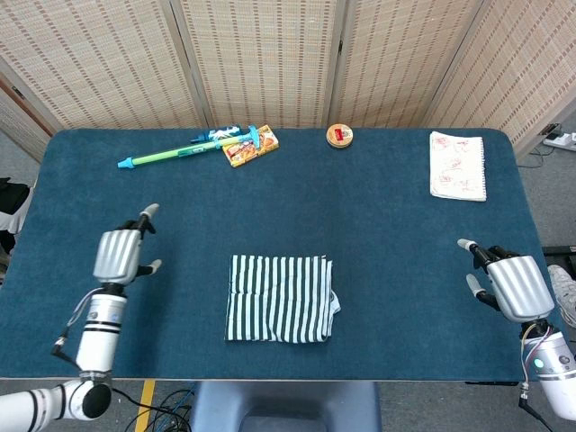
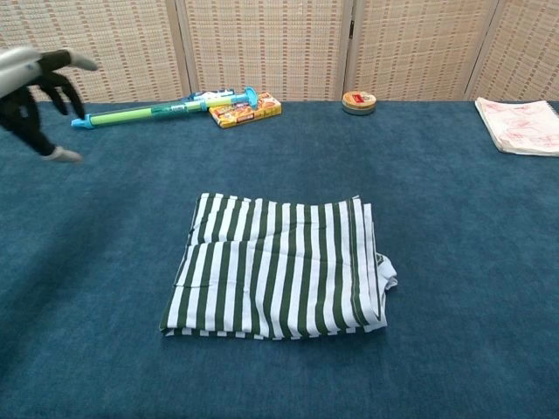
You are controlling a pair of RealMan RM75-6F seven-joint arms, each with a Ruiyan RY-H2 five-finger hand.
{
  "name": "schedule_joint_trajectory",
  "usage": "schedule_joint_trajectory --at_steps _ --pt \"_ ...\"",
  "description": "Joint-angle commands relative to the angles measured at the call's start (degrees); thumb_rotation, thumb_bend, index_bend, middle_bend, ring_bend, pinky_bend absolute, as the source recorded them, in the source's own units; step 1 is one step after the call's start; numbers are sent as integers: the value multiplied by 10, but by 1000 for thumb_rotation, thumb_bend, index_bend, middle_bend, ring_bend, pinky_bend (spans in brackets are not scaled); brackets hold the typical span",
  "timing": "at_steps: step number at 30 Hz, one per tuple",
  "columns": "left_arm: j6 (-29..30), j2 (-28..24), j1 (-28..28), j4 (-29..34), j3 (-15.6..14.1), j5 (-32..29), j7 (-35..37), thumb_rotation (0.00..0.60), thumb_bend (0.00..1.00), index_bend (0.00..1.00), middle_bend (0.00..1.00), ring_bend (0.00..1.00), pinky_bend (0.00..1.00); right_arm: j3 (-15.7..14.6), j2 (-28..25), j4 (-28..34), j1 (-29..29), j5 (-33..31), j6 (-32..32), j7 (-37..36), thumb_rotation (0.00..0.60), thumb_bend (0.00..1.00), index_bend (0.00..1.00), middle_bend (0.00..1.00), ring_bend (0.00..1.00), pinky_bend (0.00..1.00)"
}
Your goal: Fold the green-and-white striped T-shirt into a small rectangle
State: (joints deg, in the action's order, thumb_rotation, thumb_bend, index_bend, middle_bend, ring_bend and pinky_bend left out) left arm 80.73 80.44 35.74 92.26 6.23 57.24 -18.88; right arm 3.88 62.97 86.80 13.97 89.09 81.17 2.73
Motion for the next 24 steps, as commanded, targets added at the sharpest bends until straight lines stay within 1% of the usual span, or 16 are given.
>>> schedule_joint_trajectory --at_steps 1,4,8,10,13,18,21,24 --pt "31 -32 -60 -32 -32 28 53 600 151 146 383 325 479 -5 -6 2 -8 -10 -5 -10 600 158 228 385 309 478" --pt "49 -45 -101 -52 -43 44 103 600 151 146 356 306 456 -14 -13 6 -12 -14 -17 -11 600 162 223 346 258 428" --pt "80 -51 -151 -81 -57 70 146 600 151 146 351 302 449 -30 -25 7 -16 -4 -32 -27 600 294 191 285 191 334" --pt "100 -50 -175 -94 -64 84 157 600 151 147 351 301 448 -33 -24 3 -21 0 -25 -38 600 316 184 274 180 318" --pt "124 -53 -207 -105 -80 107 156 600 151 148 351 301 445 -36 -19 -2 -31 3 -13 -51 600 318 183 272 178 316" --pt "151 -74 -249 -84 -108 155 150 600 151 148 350 301 444 -43 -3 -19 -47 25 19 -56 600 315 183 272 179 315" --pt "156 -85 -264 -61 -117 175 138 600 151 148 350 302 443 -43 11 -32 -54 35 38 -49 600 304 183 273 179 315" --pt "154 -90 -274 -45 -119 185 125 600 151 148 351 301 443 -42 18 -34 -58 33 41 -42 600 295 183 275 178 315"
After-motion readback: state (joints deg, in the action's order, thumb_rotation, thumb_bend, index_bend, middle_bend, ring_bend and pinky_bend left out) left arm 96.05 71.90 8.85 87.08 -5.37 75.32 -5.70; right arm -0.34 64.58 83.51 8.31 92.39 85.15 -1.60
